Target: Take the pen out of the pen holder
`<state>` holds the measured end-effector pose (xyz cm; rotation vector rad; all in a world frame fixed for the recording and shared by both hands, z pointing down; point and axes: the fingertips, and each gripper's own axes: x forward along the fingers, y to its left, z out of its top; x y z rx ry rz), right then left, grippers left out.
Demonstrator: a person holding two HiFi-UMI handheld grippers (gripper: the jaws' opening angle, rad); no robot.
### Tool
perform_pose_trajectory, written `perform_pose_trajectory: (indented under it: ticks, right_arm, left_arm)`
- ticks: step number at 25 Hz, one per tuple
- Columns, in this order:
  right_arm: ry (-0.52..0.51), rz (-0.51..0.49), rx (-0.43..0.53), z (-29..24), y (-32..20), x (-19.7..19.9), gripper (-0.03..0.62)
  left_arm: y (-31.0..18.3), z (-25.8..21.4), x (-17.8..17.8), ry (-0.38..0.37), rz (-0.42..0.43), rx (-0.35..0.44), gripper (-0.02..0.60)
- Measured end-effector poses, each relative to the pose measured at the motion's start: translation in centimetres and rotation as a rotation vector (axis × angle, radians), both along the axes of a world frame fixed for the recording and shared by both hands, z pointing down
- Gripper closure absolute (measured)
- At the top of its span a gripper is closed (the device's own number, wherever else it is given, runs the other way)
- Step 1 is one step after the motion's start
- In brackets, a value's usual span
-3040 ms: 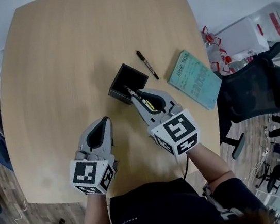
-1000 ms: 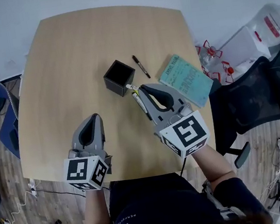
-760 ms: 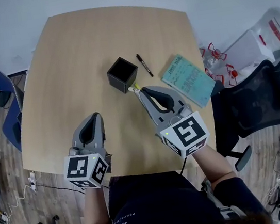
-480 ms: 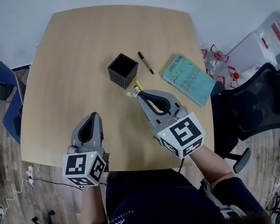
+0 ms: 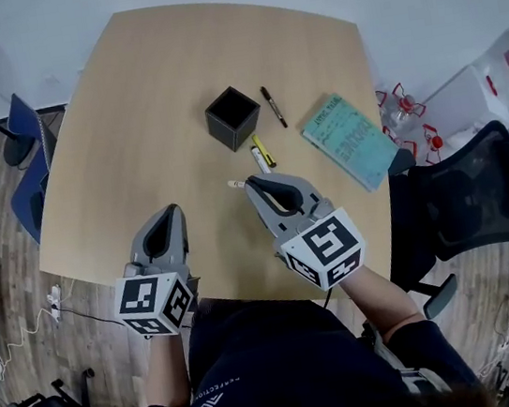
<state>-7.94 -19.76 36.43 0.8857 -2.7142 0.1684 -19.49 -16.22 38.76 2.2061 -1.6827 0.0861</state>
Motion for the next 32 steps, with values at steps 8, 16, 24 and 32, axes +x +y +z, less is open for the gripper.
perform_pose_trajectory:
  ticks: [8,16,24,32]
  right_arm:
    - [-0.005,-0.017,-0.034,0.7,0.8,-0.4,0.582]
    - [0.001,-0.030,-0.050,1.3,1.3,-0.7,0.582]
    - [0.004,-0.034,-0.057,1.3,1.3,-1.0,0.582]
    - [0.010,-0.036,-0.057,1.5,1.1,-1.1,0.582]
  left_arm:
    - [1.4,0.9,-1.1,0.001,-0.041,-0.026,0.575]
    - [1.9,1.3,-1.3,-0.001,-0.046,-0.035,0.575]
    - [1.8,1.1,-1.5,0.006,-0.049,-0.030,0.575]
    - [1.6,1.1,-1.5,0.018,-0.044,-0.030,0.576]
